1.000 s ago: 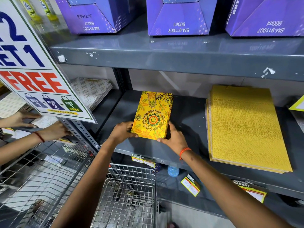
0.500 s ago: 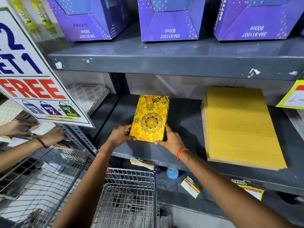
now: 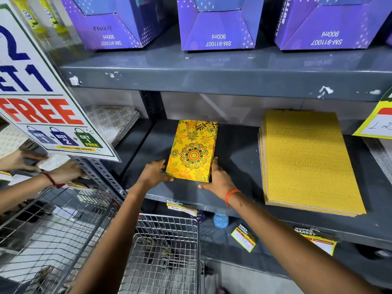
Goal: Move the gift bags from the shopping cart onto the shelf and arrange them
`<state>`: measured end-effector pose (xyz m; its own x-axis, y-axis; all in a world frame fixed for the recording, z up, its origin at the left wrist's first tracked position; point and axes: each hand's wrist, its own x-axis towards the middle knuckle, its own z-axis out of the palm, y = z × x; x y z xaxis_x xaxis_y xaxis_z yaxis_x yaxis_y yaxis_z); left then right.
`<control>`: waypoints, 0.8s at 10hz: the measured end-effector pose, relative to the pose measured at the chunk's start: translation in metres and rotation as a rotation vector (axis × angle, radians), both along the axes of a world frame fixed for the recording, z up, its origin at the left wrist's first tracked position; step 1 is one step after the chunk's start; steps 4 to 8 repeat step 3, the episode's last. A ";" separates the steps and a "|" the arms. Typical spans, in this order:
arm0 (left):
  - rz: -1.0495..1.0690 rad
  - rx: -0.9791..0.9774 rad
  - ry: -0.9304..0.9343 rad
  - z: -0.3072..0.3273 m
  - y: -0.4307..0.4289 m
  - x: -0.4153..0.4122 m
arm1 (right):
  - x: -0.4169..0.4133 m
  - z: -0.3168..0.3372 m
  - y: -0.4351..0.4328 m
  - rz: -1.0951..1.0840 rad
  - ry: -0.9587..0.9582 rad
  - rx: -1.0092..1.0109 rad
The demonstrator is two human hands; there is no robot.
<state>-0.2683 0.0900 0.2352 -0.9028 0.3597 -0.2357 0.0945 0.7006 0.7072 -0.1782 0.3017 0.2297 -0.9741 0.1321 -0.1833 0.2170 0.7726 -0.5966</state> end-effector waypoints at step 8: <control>-0.034 -0.577 0.067 0.022 0.053 0.081 | 0.051 0.048 0.033 0.087 -0.152 0.108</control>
